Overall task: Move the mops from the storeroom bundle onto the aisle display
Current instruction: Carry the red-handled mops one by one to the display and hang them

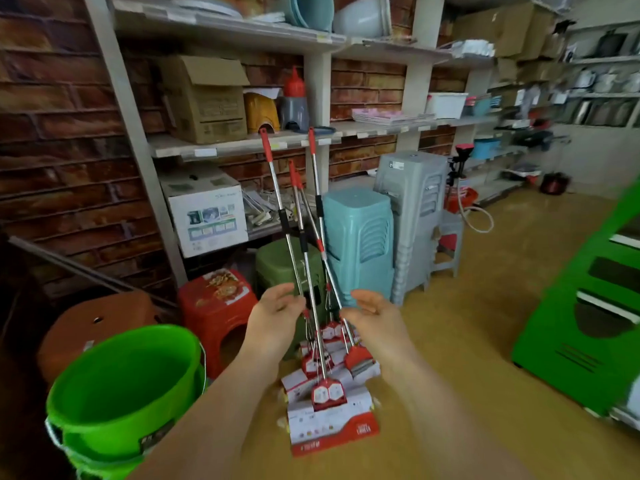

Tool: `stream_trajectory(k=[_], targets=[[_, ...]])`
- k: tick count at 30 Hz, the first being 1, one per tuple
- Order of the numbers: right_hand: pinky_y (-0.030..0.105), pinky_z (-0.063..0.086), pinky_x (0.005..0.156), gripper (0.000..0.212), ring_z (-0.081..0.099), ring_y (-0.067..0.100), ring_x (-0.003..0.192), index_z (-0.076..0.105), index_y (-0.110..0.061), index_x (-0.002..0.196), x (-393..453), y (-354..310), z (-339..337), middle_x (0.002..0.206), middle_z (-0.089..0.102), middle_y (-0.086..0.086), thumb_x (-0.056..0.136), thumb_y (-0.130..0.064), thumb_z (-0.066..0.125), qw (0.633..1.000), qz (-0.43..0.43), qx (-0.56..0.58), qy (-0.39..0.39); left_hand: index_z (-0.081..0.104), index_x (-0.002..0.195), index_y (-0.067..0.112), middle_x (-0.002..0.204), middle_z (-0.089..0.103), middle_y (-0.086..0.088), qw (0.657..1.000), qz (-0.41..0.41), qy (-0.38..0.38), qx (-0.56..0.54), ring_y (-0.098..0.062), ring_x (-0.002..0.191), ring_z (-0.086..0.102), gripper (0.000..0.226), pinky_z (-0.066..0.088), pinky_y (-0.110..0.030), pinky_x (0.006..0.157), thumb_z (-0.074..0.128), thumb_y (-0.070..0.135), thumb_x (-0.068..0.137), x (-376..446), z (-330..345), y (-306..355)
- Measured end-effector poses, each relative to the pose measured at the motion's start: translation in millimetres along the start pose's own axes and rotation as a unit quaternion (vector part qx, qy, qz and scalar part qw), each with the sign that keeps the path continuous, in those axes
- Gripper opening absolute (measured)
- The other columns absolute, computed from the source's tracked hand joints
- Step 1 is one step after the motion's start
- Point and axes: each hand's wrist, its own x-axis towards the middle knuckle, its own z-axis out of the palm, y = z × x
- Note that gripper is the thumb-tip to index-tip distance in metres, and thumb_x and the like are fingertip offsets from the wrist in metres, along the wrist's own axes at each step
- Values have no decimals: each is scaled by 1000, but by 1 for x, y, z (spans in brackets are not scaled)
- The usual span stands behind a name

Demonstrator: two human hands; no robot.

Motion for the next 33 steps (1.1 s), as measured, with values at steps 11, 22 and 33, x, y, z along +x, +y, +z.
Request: stream_trajectory(k=[11,22,33], targets=[[21,35,83,40,50,10,101,52,-16,127,218,-32,75,132,52,3,88,-14,57,1000,17,17,-13,50,127,19,98,56,7,1000,-3,-3,-3,-14,104,52,35,39,-28,94,52,21,92,228,6,19],[19,33,91,42,48,14,115,51,-13,128,386,-47,75,135,50,6,87,-11,59,999,31,26,6,50,127,21,110,54,3,1000,3,-17,10,-13,102,52,36,41,-25,80,54,23,92,410,61,50],[21,35,87,41,49,12,102,53,-14,126,518,-47,70,127,55,5,86,-12,61,998,25,46,-40,49,130,17,111,60,2,998,22,19,54,-13,99,52,40,42,-29,96,53,23,91,515,111,69]])
